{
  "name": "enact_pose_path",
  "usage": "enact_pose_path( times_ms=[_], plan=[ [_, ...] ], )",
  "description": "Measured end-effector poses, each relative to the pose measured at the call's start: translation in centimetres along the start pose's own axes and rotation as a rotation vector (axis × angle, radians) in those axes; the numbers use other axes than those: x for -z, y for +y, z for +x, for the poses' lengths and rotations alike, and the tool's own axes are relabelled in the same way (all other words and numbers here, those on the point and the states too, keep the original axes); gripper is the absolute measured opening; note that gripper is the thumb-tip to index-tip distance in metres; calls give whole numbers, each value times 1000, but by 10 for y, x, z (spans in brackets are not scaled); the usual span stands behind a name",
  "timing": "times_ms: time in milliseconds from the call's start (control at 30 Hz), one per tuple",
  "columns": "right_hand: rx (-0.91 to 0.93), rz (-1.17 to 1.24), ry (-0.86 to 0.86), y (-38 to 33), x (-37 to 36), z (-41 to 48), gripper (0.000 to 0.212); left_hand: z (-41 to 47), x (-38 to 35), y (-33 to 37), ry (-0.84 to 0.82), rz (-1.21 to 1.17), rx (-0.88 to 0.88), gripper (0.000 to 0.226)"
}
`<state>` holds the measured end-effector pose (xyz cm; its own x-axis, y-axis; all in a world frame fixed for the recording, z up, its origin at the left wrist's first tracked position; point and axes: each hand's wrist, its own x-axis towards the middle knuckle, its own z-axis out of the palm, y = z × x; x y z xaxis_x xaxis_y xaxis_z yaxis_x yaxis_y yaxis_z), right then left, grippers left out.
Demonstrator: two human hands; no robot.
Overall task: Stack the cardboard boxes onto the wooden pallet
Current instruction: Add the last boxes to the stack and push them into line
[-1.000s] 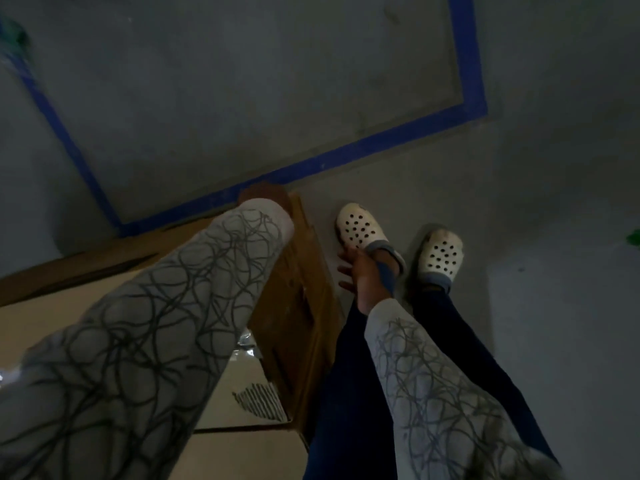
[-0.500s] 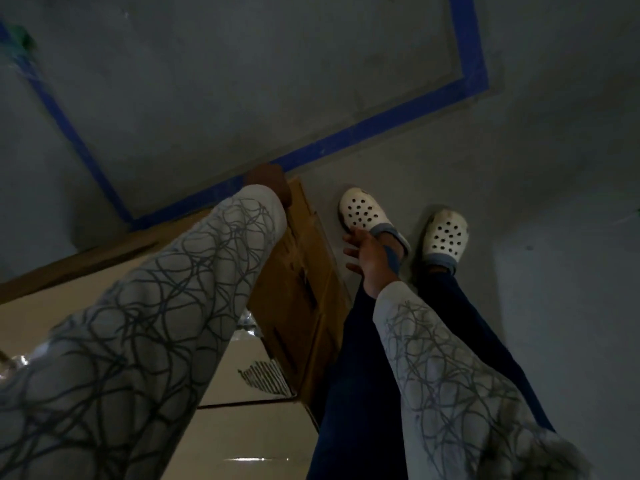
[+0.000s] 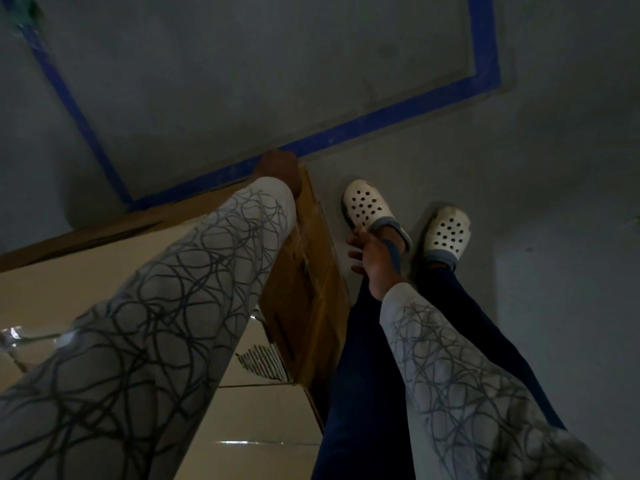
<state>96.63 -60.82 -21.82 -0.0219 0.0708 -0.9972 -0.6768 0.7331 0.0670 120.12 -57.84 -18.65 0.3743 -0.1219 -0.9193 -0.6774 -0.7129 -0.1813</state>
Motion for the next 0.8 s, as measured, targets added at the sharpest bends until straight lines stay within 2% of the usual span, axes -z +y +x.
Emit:
enact_pose_path(
  times_ms=[100,167,267,333,400,467,500,633,700,800],
  plan=[
    [9,-25,-6,11,-1,-3,39,-19,-4,10,57,72,-21,29],
    [21,-45,-4,20,2,-10,39,-49,-15,28,168,134,-53,31],
    [28,-89,-2,35,8,-28,41,-126,-67,63,300,121,-117,45],
    [49,-109,-20,47,16,-44,44,-183,-117,78,431,8,-85,53],
    [126,-192,-30,62,28,-57,46,-228,-170,86,616,-242,-90,47],
    [238,-314,-23,81,40,-69,48,-269,-211,94,820,-419,-4,41],
    [280,-359,-23,92,46,-73,50,-288,-223,97,868,-464,69,42],
    [323,-369,8,147,56,-82,57,-319,-278,97,890,-561,322,54],
    [387,-320,-9,179,56,-81,56,-316,-300,94,908,-574,346,62],
    [449,-262,30,220,51,-74,61,-310,-316,94,989,-612,304,60]
  ],
)
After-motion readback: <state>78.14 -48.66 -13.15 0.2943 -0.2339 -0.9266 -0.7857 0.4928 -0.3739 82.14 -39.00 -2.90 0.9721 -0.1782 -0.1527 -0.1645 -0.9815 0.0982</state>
